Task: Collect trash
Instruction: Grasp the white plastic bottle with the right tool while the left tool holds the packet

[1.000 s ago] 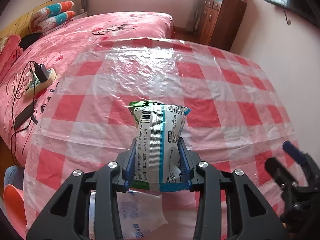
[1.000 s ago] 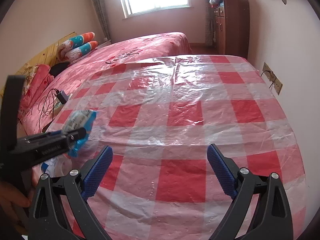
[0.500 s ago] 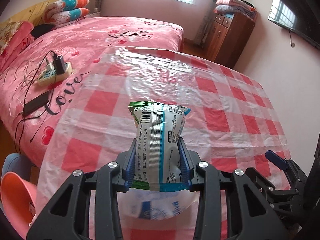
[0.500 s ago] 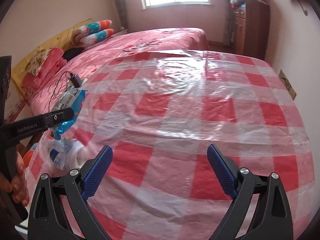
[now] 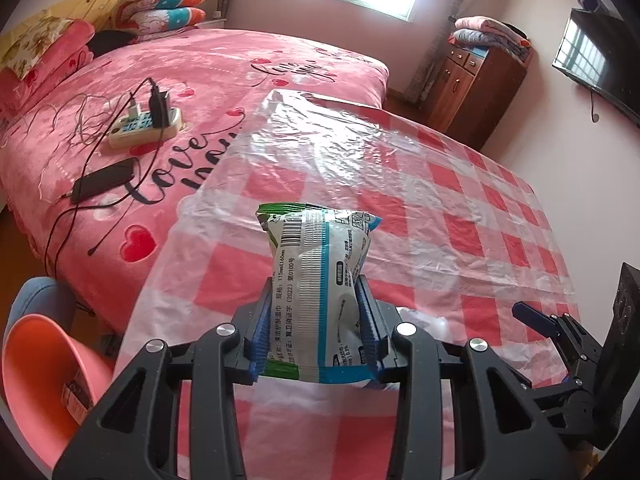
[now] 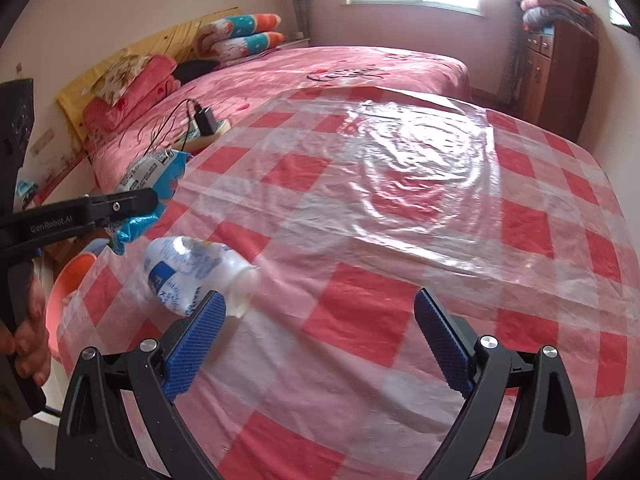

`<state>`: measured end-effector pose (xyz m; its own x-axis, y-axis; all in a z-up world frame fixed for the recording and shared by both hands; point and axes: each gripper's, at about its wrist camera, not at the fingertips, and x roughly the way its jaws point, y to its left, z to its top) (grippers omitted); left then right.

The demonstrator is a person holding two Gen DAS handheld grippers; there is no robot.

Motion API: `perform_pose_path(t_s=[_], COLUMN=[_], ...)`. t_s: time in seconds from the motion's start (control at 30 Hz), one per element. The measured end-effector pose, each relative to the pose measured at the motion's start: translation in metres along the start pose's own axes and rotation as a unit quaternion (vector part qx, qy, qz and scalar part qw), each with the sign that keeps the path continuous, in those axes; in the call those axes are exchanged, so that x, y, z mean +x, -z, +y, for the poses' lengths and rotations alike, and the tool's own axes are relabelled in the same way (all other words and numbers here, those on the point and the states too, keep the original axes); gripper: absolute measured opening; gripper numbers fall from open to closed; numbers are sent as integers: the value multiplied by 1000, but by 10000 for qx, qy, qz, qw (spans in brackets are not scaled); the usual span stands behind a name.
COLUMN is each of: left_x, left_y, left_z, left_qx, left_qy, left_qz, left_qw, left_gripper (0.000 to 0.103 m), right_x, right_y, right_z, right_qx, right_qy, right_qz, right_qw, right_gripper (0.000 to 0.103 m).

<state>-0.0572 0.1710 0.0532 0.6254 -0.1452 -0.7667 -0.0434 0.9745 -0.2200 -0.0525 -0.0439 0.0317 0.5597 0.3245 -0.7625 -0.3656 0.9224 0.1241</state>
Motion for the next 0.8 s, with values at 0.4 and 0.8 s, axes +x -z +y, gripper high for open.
perform_pose_path(t_s=[0.4,0.8], left_x=[-9,-13], left_y=[13,25], left_z=[36,68], left_qx=[-292,-560], left_qy=[39,105], left_qz=[21,49], left_qw=[9996,9984], left_gripper=[40,40], right_x=[15,40], right_y=[-3,-10], right_z=[38,59], right_qx=[-555,-794], right_qy=[-118,-418], right_qz=[198,541], right_qw=[9982,9945], right_gripper=[94,94])
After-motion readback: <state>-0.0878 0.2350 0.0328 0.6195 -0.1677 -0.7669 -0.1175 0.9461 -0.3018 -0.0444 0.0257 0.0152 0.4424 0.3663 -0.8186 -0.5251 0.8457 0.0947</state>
